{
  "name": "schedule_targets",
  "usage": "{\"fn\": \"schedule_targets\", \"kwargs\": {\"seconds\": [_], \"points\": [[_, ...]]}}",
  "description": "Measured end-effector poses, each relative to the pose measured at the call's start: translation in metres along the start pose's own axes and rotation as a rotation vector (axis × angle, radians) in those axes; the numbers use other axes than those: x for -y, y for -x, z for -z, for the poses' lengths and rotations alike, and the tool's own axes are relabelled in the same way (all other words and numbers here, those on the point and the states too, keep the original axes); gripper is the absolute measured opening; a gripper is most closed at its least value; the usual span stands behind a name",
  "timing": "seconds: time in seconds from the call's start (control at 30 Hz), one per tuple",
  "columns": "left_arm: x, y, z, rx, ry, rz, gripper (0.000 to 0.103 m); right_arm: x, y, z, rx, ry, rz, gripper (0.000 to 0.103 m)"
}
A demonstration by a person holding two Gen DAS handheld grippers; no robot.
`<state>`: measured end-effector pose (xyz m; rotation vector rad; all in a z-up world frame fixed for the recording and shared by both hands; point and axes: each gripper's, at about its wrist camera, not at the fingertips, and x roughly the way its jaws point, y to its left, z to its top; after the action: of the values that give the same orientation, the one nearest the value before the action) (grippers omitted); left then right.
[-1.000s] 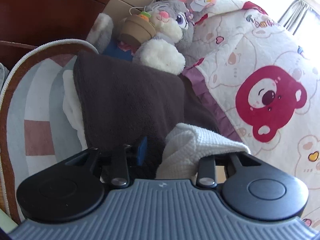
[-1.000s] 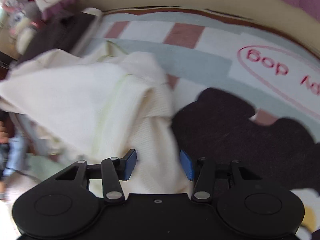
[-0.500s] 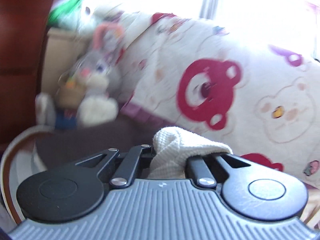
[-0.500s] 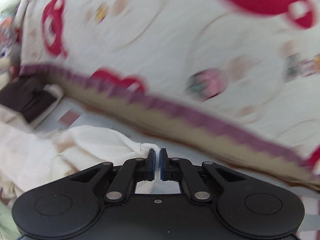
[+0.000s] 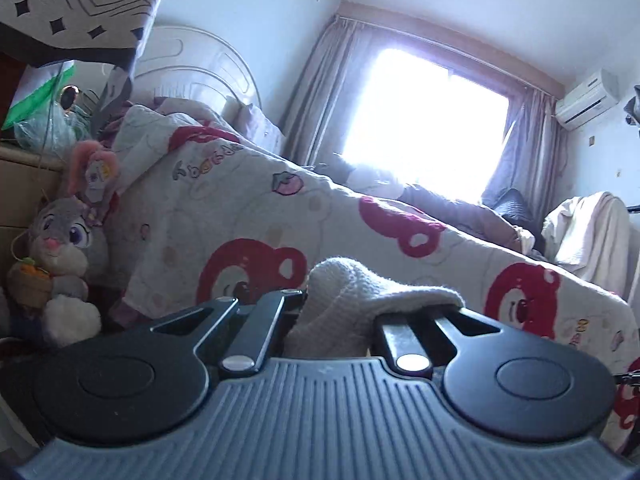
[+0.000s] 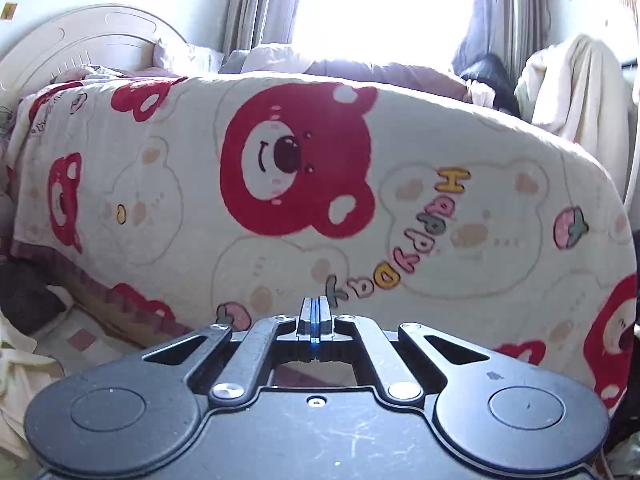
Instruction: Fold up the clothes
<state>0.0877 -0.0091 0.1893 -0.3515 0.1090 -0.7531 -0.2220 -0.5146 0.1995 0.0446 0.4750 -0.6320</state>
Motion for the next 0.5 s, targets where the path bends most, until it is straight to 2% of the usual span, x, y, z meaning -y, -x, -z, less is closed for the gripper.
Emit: {"fn": "schedule_targets", "kwargs": {"seconds": [0.1,0.17,0.23,0.33,0.37,0.43,0.5], "points": [[0.011,0.010,0.016,-0.052,-0.040,0.011,0.004,0.005,-0.010,0.020,-0.078,-0.062,-0.148,0.001],[-0.002,0.010,0.039,-0.126,-0.031,-0.065,0.004,-0.014,-0.028,0.041,-0.140,-0.084,-0.266,0.009],[-0.030,0.004,0.066,-0.223,0.012,-0.169,0.004,-0.046,-0.051,0.060,-0.221,-0.107,-0.348,0.010],[-0.071,0.003,0.096,-0.330,0.063,-0.320,0.004,-0.099,-0.090,0.077,-0.326,-0.096,-0.411,0.013],[-0.084,0.005,0.102,-0.351,0.074,-0.368,0.004,-0.115,-0.101,0.080,-0.352,-0.089,-0.422,0.023],[-0.103,0.015,0.104,-0.352,0.071,-0.449,0.004,-0.147,-0.124,0.086,-0.404,-0.075,-0.443,0.030],[-0.118,0.030,0.094,-0.298,0.095,-0.469,0.004,-0.165,-0.144,0.079,-0.423,-0.124,-0.476,0.030]]}}
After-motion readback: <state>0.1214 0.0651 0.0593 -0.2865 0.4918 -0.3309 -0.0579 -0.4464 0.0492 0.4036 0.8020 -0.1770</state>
